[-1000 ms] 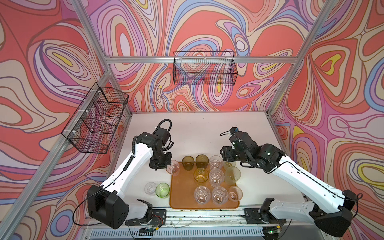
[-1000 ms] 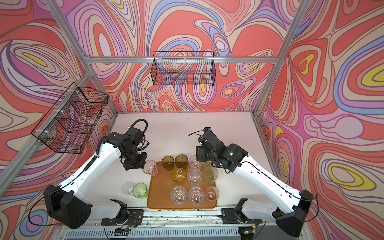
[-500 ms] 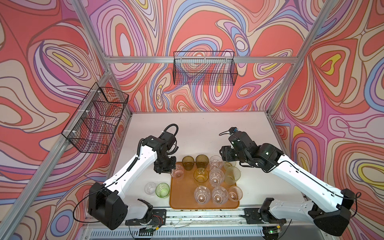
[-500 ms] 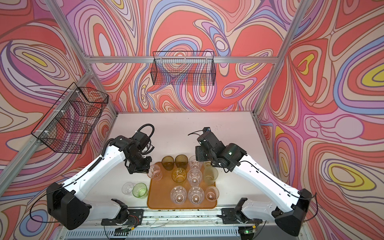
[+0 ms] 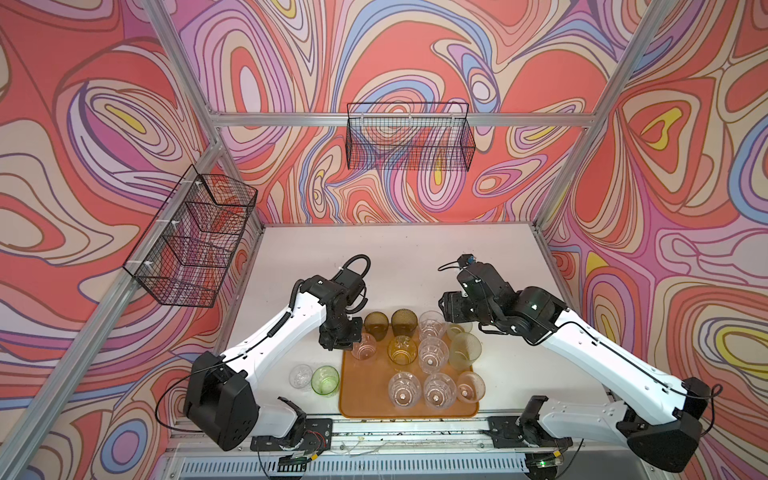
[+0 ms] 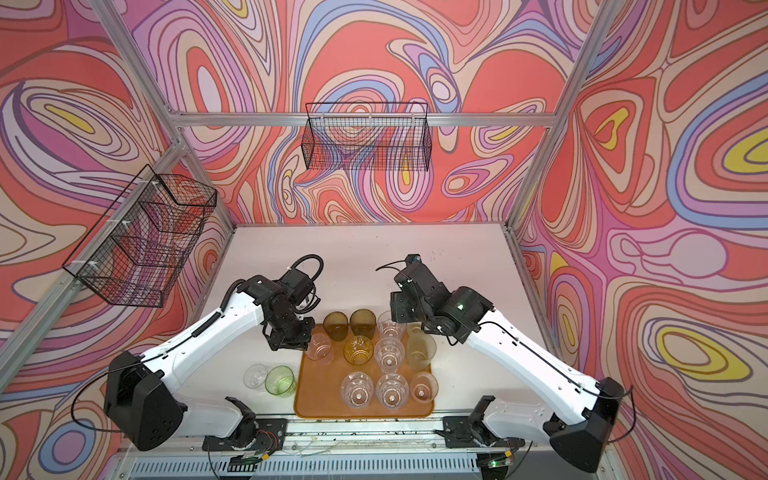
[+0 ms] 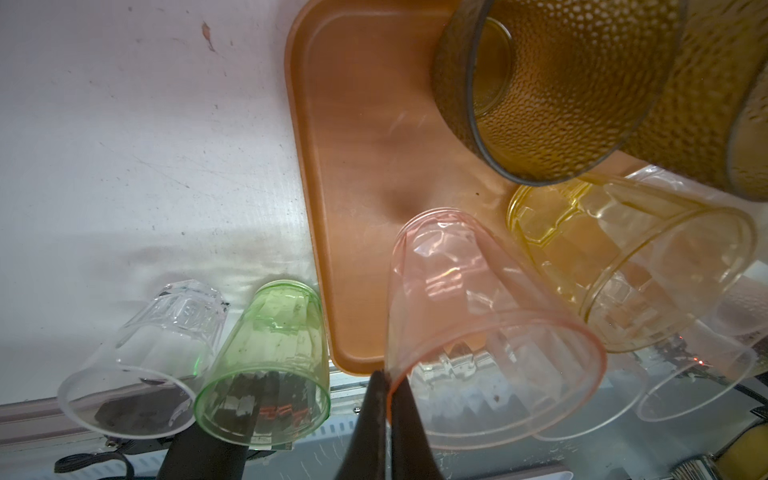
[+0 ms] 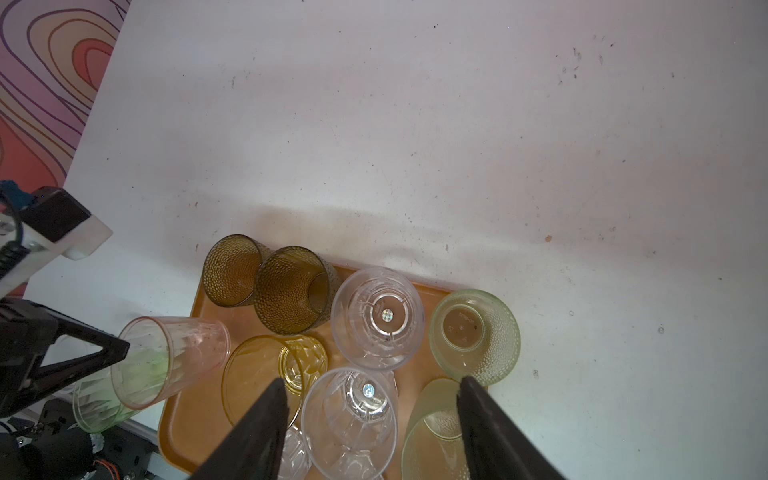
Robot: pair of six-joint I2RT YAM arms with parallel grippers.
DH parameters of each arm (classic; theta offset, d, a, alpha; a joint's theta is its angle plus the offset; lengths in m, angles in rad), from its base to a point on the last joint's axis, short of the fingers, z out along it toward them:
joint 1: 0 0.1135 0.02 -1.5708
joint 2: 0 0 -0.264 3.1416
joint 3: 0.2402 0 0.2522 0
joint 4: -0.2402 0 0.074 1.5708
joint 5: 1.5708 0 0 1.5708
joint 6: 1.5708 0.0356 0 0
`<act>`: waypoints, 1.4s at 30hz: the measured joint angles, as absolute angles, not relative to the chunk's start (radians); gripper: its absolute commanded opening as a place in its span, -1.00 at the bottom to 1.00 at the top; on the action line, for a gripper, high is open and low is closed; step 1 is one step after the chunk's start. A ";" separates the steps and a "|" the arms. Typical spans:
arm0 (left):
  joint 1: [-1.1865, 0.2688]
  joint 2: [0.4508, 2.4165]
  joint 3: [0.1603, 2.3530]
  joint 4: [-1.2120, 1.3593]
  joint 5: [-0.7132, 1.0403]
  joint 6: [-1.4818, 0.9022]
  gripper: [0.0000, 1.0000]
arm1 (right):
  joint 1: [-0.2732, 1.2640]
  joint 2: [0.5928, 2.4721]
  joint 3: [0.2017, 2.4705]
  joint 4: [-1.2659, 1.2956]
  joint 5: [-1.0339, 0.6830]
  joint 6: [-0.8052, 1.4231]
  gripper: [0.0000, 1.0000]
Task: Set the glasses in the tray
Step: 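Lift the pink glass with the left gripper and carry it over the tray, then lower the pink glass onto the tray and open the left gripper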
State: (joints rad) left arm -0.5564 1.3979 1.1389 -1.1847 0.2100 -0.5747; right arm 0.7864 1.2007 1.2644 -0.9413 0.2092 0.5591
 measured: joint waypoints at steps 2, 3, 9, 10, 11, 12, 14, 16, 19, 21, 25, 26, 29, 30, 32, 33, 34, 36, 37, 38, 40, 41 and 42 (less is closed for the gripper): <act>-0.564 1.413 1.135 -1.177 0.210 -0.580 -1.00 | 0.786 1.201 1.264 -0.940 0.209 0.559 0.34; -0.566 1.422 1.133 -1.174 0.210 -0.581 -1.00 | 0.786 1.201 1.264 -0.939 0.210 0.559 0.34; -0.571 1.444 1.114 -1.146 0.215 -0.587 -1.00 | 0.786 1.201 1.264 -0.935 0.210 0.559 0.34; -0.572 1.448 1.114 -1.143 0.217 -0.588 -1.00 | 0.786 1.201 1.264 -0.935 0.210 0.559 0.34; -0.575 1.452 1.114 -1.137 0.217 -0.589 -1.00 | 0.786 1.201 1.264 -0.935 0.210 0.559 0.33; -0.579 1.457 1.114 -1.132 0.218 -0.591 -1.00 | 0.786 1.201 1.264 -0.935 0.210 0.559 0.34; -0.585 1.466 1.113 -1.124 0.221 -0.597 -1.00 | 0.786 1.201 1.264 -0.935 0.210 0.559 0.34; -0.589 1.470 1.108 -1.115 0.222 -0.601 -1.00 | 0.786 1.201 1.264 -0.935 0.210 0.559 0.34; -0.590 1.474 1.101 -1.108 0.225 -0.607 -1.00 | 0.786 1.201 1.264 -0.935 0.210 0.559 0.34; -0.590 1.477 1.098 -1.101 0.226 -0.607 -1.00 | 0.786 1.201 1.264 -0.935 0.210 0.559 0.34; -0.595 1.489 1.097 -1.095 0.225 -0.608 -1.00 | 0.786 1.201 1.264 -0.934 0.210 0.559 0.34; -0.598 1.493 1.097 -1.095 0.225 -0.609 -1.00 | 0.786 1.201 1.264 -0.934 0.210 0.559 0.34; -0.605 1.499 1.097 -1.095 0.224 -0.615 -1.00 | 0.786 1.201 1.264 -0.934 0.210 0.559 0.34; -0.608 1.500 1.097 -1.095 0.224 -0.616 -1.00 | 0.786 1.201 1.264 -0.934 0.210 0.559 0.33; -0.610 1.502 1.097 -1.094 0.224 -0.619 -1.00 | 0.786 1.201 1.264 -0.934 0.210 0.559 0.34; -0.610 1.502 1.097 -1.094 0.224 -0.620 -1.00 | 0.786 1.201 1.264 -0.934 0.210 0.559 0.33; -0.610 1.501 1.097 -1.093 0.224 -0.622 -1.00 | 0.786 1.201 1.264 -0.934 0.210 0.559 0.34; -0.612 1.502 1.097 -1.090 0.224 -0.625 -1.00 | 0.786 1.201 1.264 -0.934 0.210 0.559 0.33; -0.614 1.502 1.097 -1.087 0.223 -0.626 -1.00 | 0.786 1.200 1.264 -0.934 0.209 0.559 0.34; -0.617 1.502 1.097 -1.085 0.223 -0.627 -0.99 | 0.786 1.200 1.264 -0.934 0.210 0.559 0.34; -0.624 1.505 1.096 -1.081 0.223 -0.630 -0.98 | 0.786 1.200 1.264 -0.934 0.210 0.559 0.34; -0.628 1.508 1.096 -1.080 0.223 -0.632 -0.98 | 0.786 1.199 1.264 -0.934 0.209 0.559 0.34; -0.630 1.512 1.096 -1.079 0.223 -0.633 -0.98 | 0.786 1.199 1.264 -0.934 0.209 0.559 0.34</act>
